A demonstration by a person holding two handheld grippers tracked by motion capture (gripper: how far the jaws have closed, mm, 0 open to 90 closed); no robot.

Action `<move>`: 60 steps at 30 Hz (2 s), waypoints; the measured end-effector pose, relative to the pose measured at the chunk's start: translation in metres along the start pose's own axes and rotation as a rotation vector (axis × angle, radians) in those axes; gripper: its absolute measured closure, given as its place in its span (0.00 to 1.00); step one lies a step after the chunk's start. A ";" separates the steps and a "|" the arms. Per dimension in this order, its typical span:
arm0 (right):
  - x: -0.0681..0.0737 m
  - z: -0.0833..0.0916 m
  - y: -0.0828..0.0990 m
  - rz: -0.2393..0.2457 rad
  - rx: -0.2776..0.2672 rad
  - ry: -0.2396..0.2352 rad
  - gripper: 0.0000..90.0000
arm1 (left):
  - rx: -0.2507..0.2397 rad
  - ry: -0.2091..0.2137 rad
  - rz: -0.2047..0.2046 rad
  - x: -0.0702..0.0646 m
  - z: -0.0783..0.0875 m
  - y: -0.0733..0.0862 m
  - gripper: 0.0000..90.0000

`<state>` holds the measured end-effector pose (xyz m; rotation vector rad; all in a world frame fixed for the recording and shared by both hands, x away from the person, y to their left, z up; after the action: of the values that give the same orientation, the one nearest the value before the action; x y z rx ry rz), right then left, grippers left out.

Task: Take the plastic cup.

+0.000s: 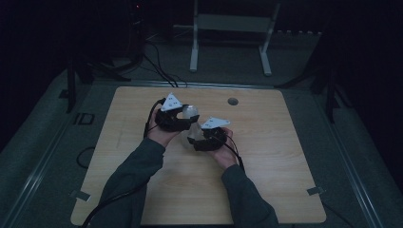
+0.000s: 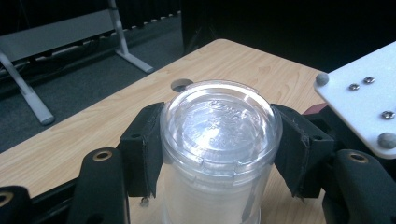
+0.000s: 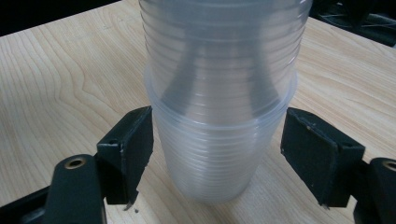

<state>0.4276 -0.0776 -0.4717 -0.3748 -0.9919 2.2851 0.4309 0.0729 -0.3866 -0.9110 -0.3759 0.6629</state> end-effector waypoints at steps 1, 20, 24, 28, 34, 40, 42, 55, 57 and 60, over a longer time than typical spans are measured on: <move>0.000 -0.001 0.000 0.007 0.005 0.005 0.28 | 0.000 0.001 0.001 0.000 0.000 0.000 0.43; 0.001 0.000 -0.005 0.003 -0.028 0.001 0.23 | 0.002 0.010 0.001 0.001 0.003 -0.003 0.44; 0.001 -0.001 -0.005 0.017 -0.025 0.007 0.25 | 0.006 0.011 0.000 0.001 0.003 -0.004 0.44; 0.002 -0.001 -0.006 0.022 -0.029 0.011 0.26 | 0.004 0.011 -0.002 0.002 0.005 -0.005 0.44; 0.001 -0.001 -0.005 0.024 -0.026 0.012 0.26 | -0.008 0.014 -0.001 0.002 0.008 -0.009 0.44; 0.001 -0.001 -0.005 0.014 -0.029 0.018 0.23 | -0.003 0.021 0.002 0.002 0.008 -0.008 0.44; 0.001 0.000 -0.005 0.000 -0.037 0.011 0.21 | -0.001 0.020 0.001 0.002 0.007 -0.008 0.44; 0.003 -0.001 -0.007 0.019 -0.042 0.004 0.24 | 0.000 0.035 0.020 0.002 0.004 -0.006 0.44; 0.003 -0.001 -0.007 0.018 -0.043 0.008 0.25 | -0.003 0.035 0.021 0.002 0.005 -0.006 0.43; 0.003 -0.001 -0.007 0.015 -0.044 0.008 0.25 | -0.011 0.035 0.023 0.003 0.006 -0.007 0.43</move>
<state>0.4289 -0.0712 -0.4671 -0.4106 -1.0405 2.2766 0.4320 0.0755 -0.3773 -0.9369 -0.3386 0.6658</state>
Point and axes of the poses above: each handheld gripper's, and its own axes: z roughly backward along the jaws, y roughly out of its underside, x roughly to its left, the point moved 3 cm from there along -z, roughly forward along the jaws, and after that the axes turned 11 degrees about x, right-handed, at the moved point
